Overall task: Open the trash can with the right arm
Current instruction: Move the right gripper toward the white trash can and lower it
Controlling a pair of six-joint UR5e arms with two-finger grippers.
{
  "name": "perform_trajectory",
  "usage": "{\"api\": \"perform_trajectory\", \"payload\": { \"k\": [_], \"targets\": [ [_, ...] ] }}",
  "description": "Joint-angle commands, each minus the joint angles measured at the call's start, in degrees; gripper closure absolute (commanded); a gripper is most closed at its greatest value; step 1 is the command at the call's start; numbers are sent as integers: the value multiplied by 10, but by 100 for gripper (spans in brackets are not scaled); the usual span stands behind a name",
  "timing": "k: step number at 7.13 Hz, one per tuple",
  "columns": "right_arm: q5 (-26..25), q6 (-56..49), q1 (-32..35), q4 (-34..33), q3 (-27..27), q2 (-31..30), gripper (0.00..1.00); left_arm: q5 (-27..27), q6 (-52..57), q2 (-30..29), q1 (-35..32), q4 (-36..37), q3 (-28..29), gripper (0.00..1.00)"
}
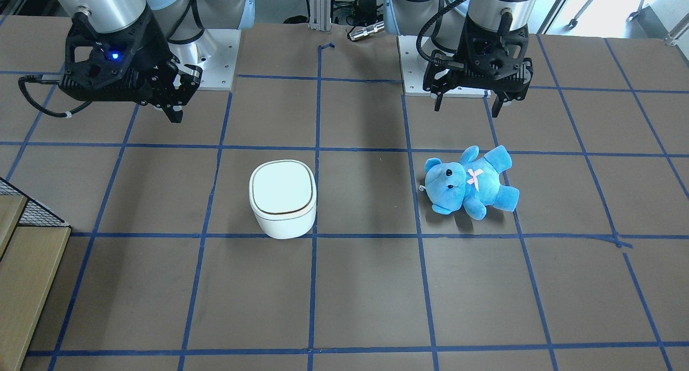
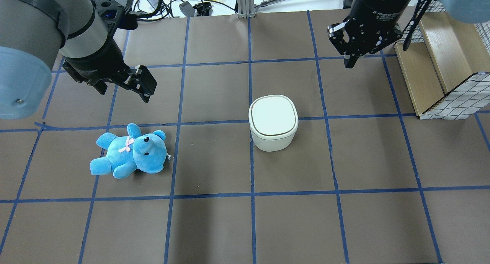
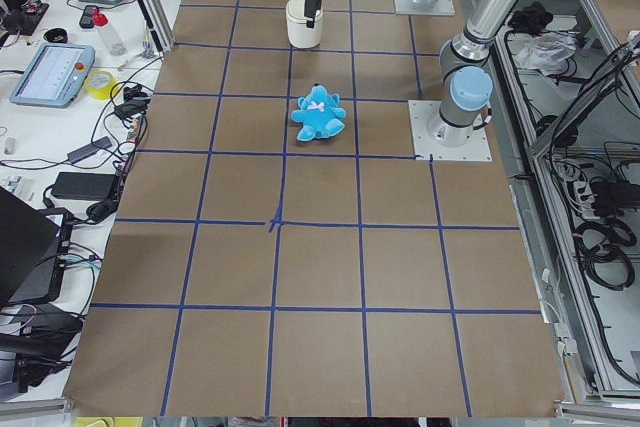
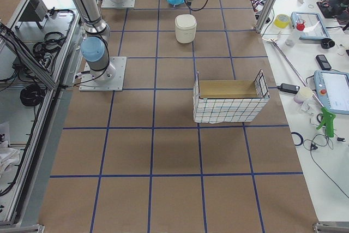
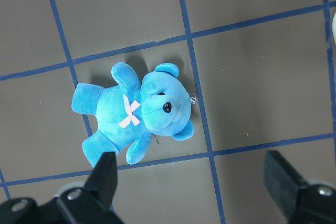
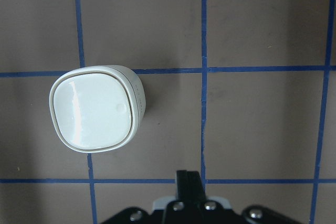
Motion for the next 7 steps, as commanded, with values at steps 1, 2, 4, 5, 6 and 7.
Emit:
{"api": "perform_trajectory", "payload": {
  "k": [1, 2, 4, 5, 6, 7],
  "targets": [
    [8, 22, 5, -12, 4, 7, 100, 0, 0, 0, 0, 0, 0, 0],
    [23, 23, 6, -41, 13, 13, 100, 0, 0, 0, 0, 0, 0, 0],
    [22, 23, 19, -45, 14, 32, 100, 0, 0, 0, 0, 0, 0, 0],
    [22, 23, 32, -47, 14, 43, 100, 0, 0, 0, 0, 0, 0, 0],
    [20, 23, 41, -49, 21, 54, 100, 0, 0, 0, 0, 0, 0, 0],
    [17, 27, 52, -69, 38, 56, 100, 0, 0, 0, 0, 0, 0, 0]
  ]
}}
